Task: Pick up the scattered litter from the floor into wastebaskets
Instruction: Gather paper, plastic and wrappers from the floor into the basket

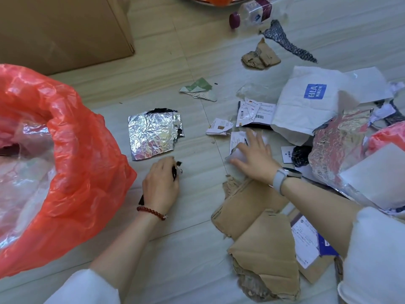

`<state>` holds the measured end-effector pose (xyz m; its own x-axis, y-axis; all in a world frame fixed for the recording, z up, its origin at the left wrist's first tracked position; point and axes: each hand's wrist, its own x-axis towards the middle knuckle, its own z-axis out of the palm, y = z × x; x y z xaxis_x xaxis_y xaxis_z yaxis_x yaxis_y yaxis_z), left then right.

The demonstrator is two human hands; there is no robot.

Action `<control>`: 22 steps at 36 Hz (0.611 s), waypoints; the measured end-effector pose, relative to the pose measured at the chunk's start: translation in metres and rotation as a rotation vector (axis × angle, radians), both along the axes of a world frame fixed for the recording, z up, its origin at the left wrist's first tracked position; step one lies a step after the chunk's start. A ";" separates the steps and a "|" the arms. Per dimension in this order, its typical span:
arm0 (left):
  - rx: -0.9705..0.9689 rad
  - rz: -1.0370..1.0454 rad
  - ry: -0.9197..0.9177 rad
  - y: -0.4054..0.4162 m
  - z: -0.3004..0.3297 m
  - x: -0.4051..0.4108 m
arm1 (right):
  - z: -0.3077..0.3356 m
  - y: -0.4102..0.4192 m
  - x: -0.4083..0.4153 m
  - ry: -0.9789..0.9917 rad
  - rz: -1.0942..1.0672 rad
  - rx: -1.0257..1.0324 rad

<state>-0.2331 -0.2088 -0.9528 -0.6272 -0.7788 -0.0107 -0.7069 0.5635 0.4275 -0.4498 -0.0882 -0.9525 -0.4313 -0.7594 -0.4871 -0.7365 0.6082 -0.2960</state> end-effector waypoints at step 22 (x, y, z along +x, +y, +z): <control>0.172 0.071 -0.298 -0.061 -0.024 -0.052 | -0.007 -0.010 0.032 0.224 0.186 -0.109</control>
<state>-0.2856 -0.2700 -0.9764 -0.5207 -0.7915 -0.3200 -0.8501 0.4459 0.2804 -0.4177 -0.0980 -0.9592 -0.3674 -0.8778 -0.3073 -0.8864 0.4305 -0.1700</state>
